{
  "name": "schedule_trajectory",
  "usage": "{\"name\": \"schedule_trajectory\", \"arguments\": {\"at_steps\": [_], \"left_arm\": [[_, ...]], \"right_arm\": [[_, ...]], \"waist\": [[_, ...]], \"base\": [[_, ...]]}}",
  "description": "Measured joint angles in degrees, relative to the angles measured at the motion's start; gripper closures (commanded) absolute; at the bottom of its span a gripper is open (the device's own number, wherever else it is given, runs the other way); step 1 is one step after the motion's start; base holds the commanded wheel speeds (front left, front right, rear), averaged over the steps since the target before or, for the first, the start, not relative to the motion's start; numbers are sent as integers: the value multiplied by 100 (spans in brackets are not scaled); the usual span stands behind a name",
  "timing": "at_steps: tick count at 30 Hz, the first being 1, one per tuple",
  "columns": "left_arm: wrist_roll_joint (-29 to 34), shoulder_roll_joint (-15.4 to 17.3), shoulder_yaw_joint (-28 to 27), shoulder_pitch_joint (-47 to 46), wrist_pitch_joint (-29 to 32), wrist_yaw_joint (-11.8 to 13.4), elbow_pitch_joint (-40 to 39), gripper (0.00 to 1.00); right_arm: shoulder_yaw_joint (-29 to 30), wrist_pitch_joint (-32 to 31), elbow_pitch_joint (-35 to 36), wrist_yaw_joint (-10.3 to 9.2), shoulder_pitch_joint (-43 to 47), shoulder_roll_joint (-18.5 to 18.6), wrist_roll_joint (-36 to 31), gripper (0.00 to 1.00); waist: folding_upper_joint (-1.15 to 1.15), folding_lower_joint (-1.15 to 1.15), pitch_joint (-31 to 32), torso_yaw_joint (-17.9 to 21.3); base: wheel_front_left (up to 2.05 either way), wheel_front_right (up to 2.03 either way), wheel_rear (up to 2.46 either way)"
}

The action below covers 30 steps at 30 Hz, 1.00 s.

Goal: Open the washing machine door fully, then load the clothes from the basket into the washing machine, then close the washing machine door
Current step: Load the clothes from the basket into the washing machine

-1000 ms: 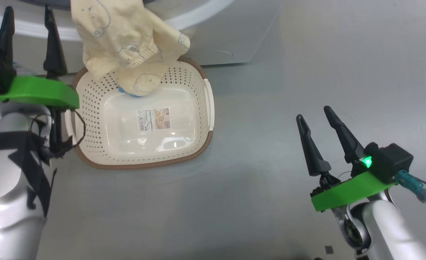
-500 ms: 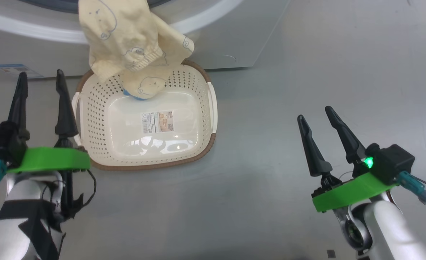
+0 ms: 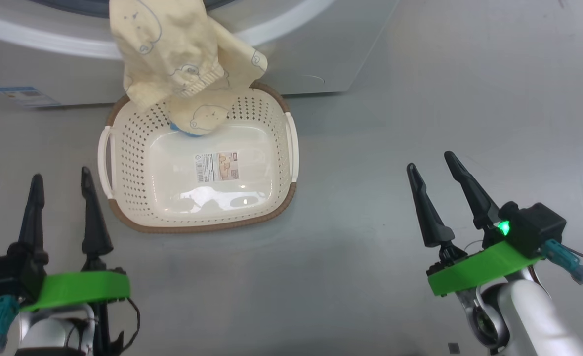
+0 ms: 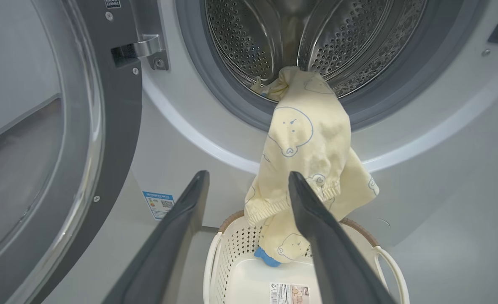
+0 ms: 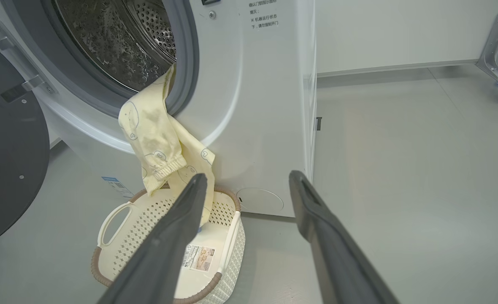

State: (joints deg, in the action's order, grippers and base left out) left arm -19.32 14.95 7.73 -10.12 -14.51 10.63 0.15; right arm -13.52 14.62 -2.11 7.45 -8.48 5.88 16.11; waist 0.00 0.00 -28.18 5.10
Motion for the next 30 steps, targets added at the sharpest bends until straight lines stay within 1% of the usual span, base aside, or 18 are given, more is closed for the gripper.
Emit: {"name": "schedule_trajectory", "arguments": {"at_steps": [6, 11, 25, 28, 30], "left_arm": [[-7, -54, -25, 441, 0, 156, -152, 0], [-59, -55, -31, 570, 0, 158, -185, 0], [-92, -62, 4, 531, -1, 149, -154, 0], [-92, -62, 96, 381, 0, 92, -77, 0], [-87, -63, 193, 155, 41, 12, -9, 0]], "right_arm": [[-2, 0, 0, 0, 1, 14, 1, 0], [1, 0, -2, 0, 1, 33, 1, 0], [1, 0, -4, 0, 2, 67, 1, 0], [0, 0, -4, 0, 2, 68, 2, 0], [-11, 0, -4, 0, 1, 68, 2, 0]], "waist": [[0, 0, 16, 10], [0, 0, 24, 3], [0, 0, 5, -9], [0, 0, -15, -14], [0, 0, -40, -12]], "base": [[0, 0, 0], [0, 0, 0], [0, 0, 0], [0, 0, 0], [0, 0, 0]]}}
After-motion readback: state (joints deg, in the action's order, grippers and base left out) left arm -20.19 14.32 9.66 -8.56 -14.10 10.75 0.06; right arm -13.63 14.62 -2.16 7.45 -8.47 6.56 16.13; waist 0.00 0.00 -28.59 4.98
